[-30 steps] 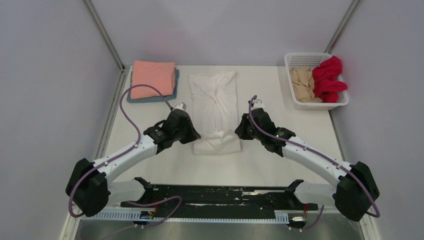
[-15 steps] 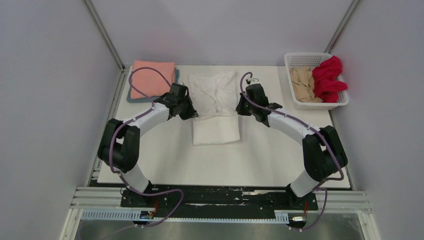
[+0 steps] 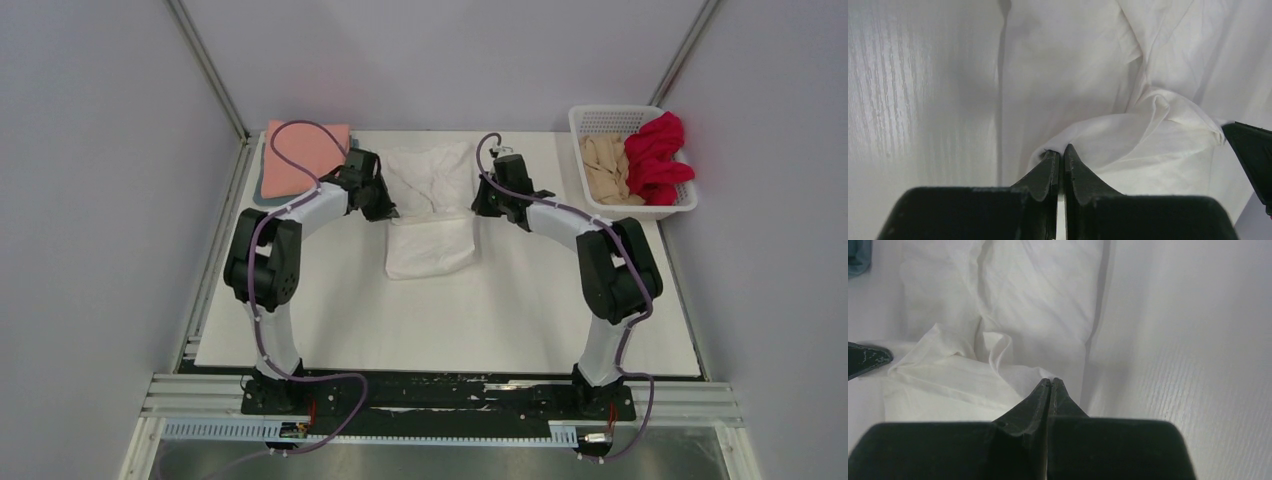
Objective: Fold and stack the t-shirts
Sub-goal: Fold the folded rectangular tshirt in 1/3 of the way
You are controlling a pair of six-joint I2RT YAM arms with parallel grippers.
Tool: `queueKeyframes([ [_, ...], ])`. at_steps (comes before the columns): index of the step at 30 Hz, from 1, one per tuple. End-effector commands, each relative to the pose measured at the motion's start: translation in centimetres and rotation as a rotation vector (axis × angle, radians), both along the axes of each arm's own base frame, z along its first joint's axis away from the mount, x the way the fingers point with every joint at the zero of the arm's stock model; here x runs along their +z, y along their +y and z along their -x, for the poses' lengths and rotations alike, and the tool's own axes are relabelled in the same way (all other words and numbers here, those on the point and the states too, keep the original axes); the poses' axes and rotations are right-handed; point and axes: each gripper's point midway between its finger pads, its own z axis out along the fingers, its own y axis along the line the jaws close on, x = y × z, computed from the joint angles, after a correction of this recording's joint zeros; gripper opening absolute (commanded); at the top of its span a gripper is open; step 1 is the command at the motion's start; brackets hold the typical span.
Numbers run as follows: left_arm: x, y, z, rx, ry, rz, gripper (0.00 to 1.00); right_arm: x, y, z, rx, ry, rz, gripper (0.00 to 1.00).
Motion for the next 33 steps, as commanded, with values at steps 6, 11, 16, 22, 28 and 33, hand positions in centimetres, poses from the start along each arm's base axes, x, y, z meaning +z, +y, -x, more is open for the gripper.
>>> queueKeyframes([
  [6, -0.6, 0.2, -2.4, -0.020, 0.010, -0.019, 0.13, 2.0, 0.6, -4.6, 0.051, -0.134, -0.037, 0.01],
  [11, -0.3, -0.2, -1.7, -0.046, 0.007, 0.010, 0.14, 1.7, 0.9, -3.6, 0.075, -0.103, -0.055, 0.10],
  [16, 0.6, -0.5, -0.9, -0.071, -0.007, 0.036, 0.75, 2.0, 0.3, -3.0, 0.050, -0.070, -0.040, 0.55],
  [22, 3.7, -0.9, 1.2, -0.097, -0.066, 0.077, 1.00, 5.5, 0.1, 0.3, 0.065, -0.077, -0.063, 0.76],
  [28, 6.2, -1.6, 4.9, -0.112, -0.114, 0.083, 1.00, 9.4, 1.8, 6.0, 0.182, -0.124, -0.147, 0.90],
  [33, 7.0, -1.8, 6.0, -0.109, -0.130, 0.117, 1.00, 9.3, 5.9, 8.8, 0.374, -0.052, -0.293, 0.89],
])
